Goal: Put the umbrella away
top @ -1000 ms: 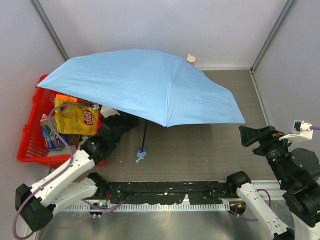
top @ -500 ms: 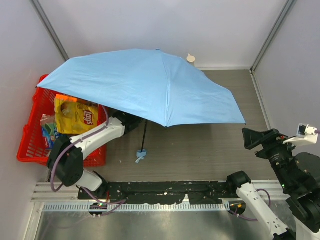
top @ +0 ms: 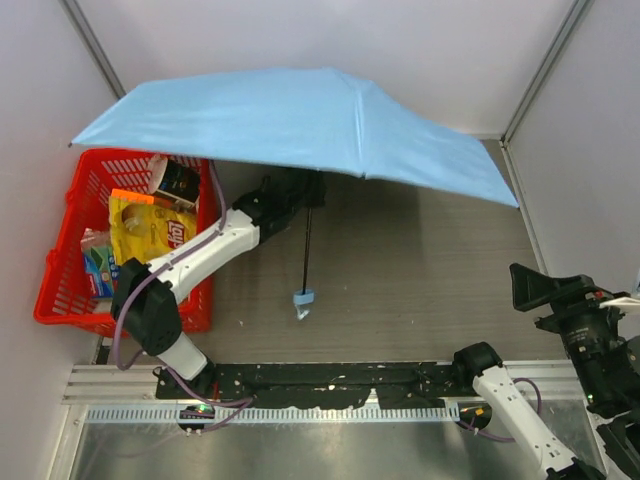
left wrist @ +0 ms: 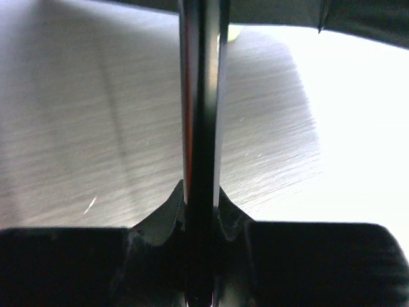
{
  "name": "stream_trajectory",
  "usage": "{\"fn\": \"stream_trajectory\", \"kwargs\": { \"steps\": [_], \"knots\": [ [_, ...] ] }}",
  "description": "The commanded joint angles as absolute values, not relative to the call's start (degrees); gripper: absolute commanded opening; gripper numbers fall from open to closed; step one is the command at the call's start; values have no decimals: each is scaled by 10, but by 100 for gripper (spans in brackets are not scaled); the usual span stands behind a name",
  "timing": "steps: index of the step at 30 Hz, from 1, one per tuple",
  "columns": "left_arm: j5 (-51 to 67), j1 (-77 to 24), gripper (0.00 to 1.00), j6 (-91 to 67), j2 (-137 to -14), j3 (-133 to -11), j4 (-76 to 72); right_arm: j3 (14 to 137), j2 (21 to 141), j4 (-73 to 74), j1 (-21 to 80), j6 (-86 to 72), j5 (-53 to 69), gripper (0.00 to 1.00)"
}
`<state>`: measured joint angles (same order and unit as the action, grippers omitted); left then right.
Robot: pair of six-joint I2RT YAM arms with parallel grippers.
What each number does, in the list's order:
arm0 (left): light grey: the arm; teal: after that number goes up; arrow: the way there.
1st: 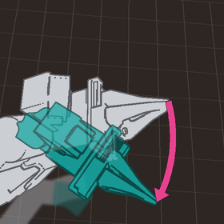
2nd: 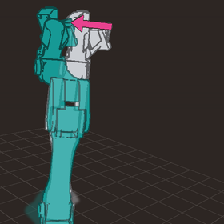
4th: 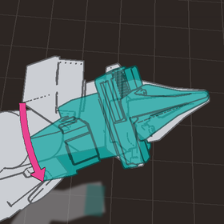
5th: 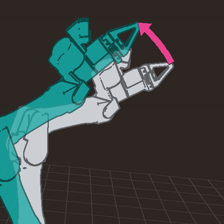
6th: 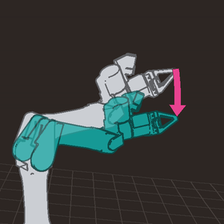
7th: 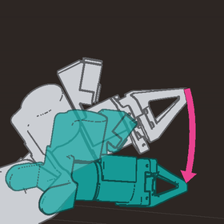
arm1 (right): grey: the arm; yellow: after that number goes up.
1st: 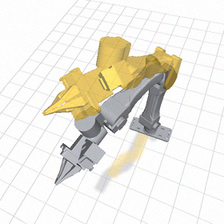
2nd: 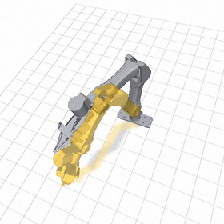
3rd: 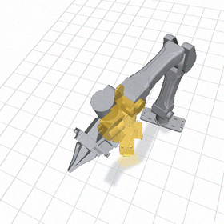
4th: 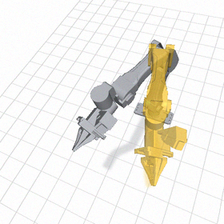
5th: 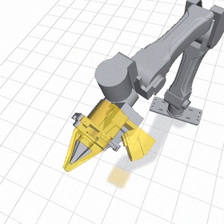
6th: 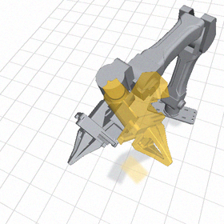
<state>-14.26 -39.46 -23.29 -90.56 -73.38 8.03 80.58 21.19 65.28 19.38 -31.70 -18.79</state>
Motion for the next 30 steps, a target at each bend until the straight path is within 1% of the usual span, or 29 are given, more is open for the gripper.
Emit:
{"fn": "stream_trajectory", "kwargs": {
  "steps": [1, 4, 6, 8, 9, 10, 11, 14, 16, 18, 19, 21, 24, 27, 28, 30],
  "knots": [
    [-99, -393, 0, -229, -912, -924, 158, 809, 191, 659, 192, -310, -194, 80],
    [-48, -393, 0, -259, -946, -1046, 222, 790, 176, 654, 192, -314, -180, 80],
    [-3, -393, 0, -293, -961, -1108, 240, 771, 170, 632, 192, -308, -146, 80],
    [58, -393, 0, -336, -976, -1159, 248, 749, 167, 599, 192, -297, -86, 80],
    [75, -393, 0, -367, -983, -1177, 249, 734, 170, 580, 192, -287, -27, 80],
    [100, -394, 0, -398, -990, -1188, 243, 724, 172, 549, 193, -286, -9, 80],
    [131, -393, 0, -426, -995, -1192, 229, 709, 183, 529, 192, -283, 61, 80],
    [238, -395, 0, -534, -1023, -1184, 158, 697, 230, 438, 193, -298, 128, 80],
    [315, -395, 0, -588, -1048, -1180, 99, 707, 268, 388, 192, -321, 120, 80],
    [351, -402, 0, -606, -1062, -1173, 66, 721, 300, 347, 192, -357, 71, 80],
    [352, -407, 0, -599, -1063, -1166, 68, 726, 318, 324, 192, -389, 36, 81],
    [342, -419, 0, -581, -1052, -1146, 67, 722, 344, 278, 192, -440, 9, 81],
    [321, -431, 0, -556, -1028, -1110, 73, 702, 393, 206, 193, -495, 28, 79],
    [308, -444, 0, -539, -1002, -1054, 58, 707, 423, 178, 192, -504, 2, 79],
    [301, -448, 0, -528, -996, -1038, 57, 704, 431, 176, 192, -511, -48, 79],
    [287, -457, 0, -515, -984, -1015, 61, 694, 444, 155, 192, -524, -69, 79]
  ]
}}
